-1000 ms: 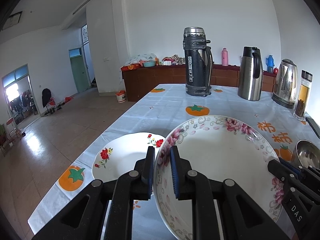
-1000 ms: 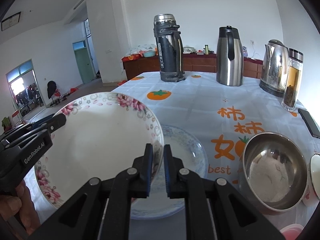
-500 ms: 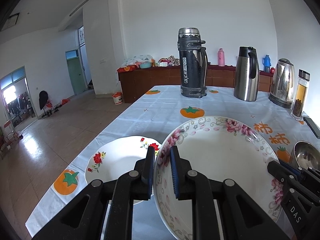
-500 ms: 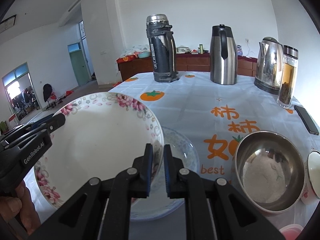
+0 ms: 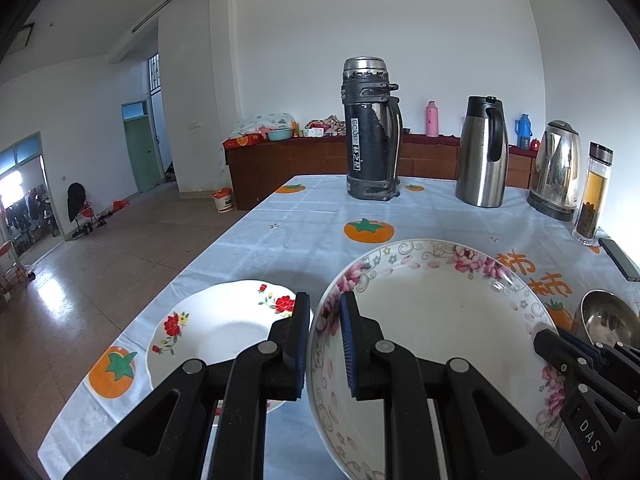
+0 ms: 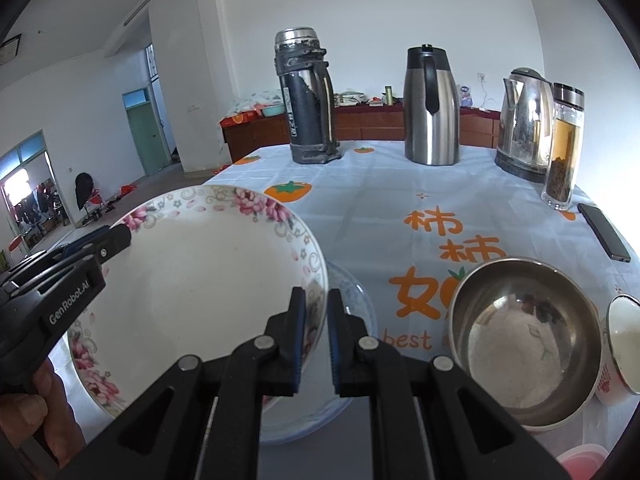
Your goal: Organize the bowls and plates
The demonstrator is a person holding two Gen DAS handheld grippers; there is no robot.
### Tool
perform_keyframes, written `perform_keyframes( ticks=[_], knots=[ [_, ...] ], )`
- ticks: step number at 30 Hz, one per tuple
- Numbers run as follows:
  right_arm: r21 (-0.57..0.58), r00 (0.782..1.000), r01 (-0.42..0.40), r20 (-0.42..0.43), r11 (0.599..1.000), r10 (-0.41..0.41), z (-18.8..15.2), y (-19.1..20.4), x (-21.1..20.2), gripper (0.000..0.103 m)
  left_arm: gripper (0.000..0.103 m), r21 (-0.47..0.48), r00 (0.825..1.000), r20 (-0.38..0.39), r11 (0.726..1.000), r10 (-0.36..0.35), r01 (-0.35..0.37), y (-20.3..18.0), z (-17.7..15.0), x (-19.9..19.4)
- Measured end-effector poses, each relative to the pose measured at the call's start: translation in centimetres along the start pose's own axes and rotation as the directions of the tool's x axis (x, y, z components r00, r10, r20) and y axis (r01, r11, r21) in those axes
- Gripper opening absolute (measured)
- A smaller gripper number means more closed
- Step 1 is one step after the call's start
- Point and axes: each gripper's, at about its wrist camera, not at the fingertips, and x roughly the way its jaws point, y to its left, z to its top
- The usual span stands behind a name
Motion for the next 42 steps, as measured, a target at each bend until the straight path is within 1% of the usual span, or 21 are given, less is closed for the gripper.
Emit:
perform_keyframes(
  ticks=[12, 25, 42],
  knots=[
    [0.012, 0.999, 0.046, -0.012, 0.999, -0.046, 0.0, -0.8, 0.4, 0.011, 0.017, 0.009, 0.999, -0.002, 0.999, -0.034, 0.034, -1.0, 0.0, 1.2],
    [0.002, 0.996, 0.089, -0.022, 0.996, -0.089, -0.2, -1.1, 1.0, 0.011, 0.017, 0.013, 0.997, -0.041, 0.997, -0.072, 0.073, -1.2, -0.6, 2.7],
    [-0.003, 0.990, 0.132, -0.041, 0.991, -0.132, -0.5, -1.3, 1.8, 0.011, 0.017, 0.032, 0.992, -0.092, 0.995, -0.090, 0.093, -1.9, -1.1, 4.4]
  ],
)
